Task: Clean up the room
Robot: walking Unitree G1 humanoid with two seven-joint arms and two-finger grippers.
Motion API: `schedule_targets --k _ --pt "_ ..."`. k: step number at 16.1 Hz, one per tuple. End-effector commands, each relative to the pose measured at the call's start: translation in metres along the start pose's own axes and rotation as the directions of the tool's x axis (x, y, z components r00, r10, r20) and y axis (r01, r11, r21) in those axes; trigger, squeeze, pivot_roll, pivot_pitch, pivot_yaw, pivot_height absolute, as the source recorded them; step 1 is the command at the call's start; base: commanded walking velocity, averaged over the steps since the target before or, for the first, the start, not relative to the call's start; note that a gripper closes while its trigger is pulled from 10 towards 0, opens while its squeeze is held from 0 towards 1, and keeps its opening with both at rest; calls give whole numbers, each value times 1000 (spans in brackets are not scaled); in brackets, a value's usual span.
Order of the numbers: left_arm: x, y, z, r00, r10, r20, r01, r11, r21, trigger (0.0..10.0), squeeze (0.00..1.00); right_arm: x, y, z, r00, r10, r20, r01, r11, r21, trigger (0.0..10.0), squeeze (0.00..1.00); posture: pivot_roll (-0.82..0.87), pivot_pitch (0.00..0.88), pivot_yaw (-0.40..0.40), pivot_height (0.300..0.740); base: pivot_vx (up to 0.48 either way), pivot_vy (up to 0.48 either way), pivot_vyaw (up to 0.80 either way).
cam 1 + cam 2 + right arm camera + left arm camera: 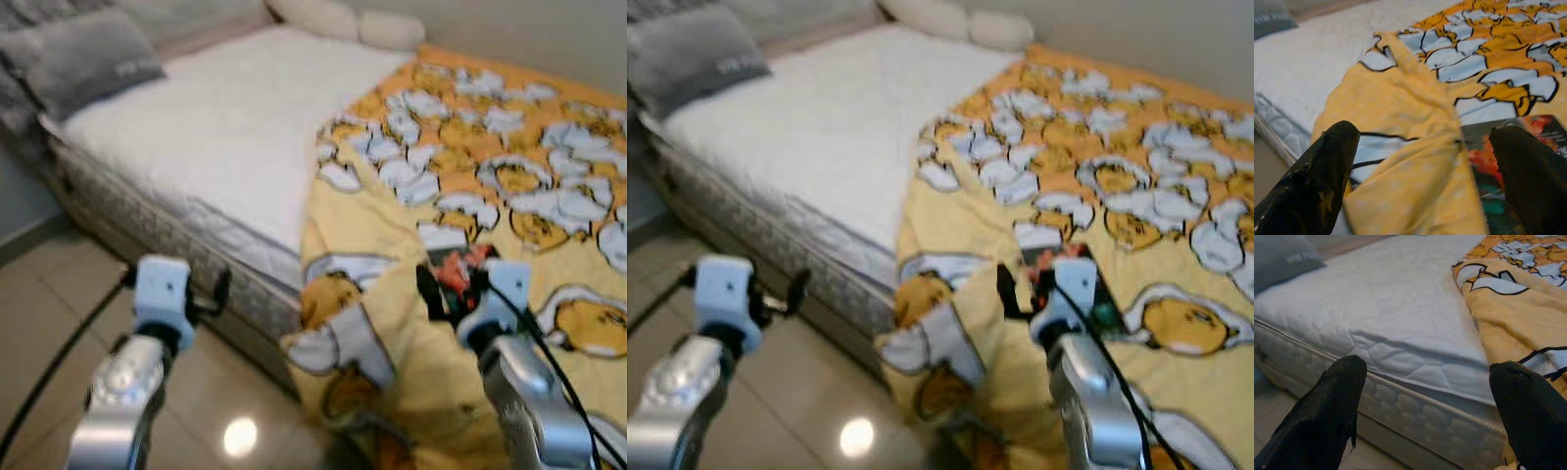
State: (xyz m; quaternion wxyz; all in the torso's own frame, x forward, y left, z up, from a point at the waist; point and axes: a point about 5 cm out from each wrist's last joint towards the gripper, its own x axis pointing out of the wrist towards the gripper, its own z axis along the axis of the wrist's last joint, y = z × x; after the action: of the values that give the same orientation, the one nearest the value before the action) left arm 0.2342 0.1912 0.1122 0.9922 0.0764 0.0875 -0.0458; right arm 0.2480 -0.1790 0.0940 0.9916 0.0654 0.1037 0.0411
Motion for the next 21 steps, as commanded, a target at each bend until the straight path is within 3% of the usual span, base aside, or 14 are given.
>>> schedule_targets --k 1,5,6,10,12,13,14,17,18,21 --pt "2 -7 3 999 -38 10 38 999 8 10000 984 -4 -7 -6 999 -26 -29 26 1000 -3 10000 0 -54 0 19 740 0 -439 0" --pt "1 -7 1 999 -51 6 51 999 15 10000 980 -6 -7 -13 998 -20 -59 21 1000 1 10000 0 -58 0 24 740 0 -436 0" --pt "1 -8 -1 998 -67 0 67 998 -15 10000 976 -6 -8 -14 998 -16 -66 16 1000 1 10000 0 -59 0 23 740 0 0 0" --pt "-4 -22 -9 979 -199 -40 201 979 30 10000 969 -6 -7 -17 995 30 -91 -29 999 16 10000 0 -61 0 18 740 0 0 0" --pt "-5 -23 -10 977 -210 -41 211 977 32 10000 973 1 -7 -15 994 52 -93 -45 996 78 10000 0 -53 0 9 740 0 0 0" --pt "-4 -23 -9 976 -213 -38 215 976 31 10000 965 6 -6 -14 993 67 -100 -55 992 112 10000 184 -49 0 9 740 0 0 0" --pt "-4 -23 -8 973 -226 -38 228 973 35 10000 969 12 -5 -14 991 77 -111 -61 988 140 10000 1000 -47 0 9 740 0 0 0" --pt "0 -23 -5 960 -279 -35 280 959 41 10000 973 30 1 -15 986 109 -123 -75 964 256 10000 1000 -46 0 14 740 0 0 0" --pt "5 -24 0 945 -325 -29 326 945 42 10000 976 51 6 -17 982 128 -138 -79 946 313 10000 1000 -46 0 24 740 0 0 0" --pt "8 -28 9 908 -418 -14 419 908 31 10000 976 76 5 -20 977 120 -178 -66 957 283 10000 1000 -31 0 26 740 0 0 0"
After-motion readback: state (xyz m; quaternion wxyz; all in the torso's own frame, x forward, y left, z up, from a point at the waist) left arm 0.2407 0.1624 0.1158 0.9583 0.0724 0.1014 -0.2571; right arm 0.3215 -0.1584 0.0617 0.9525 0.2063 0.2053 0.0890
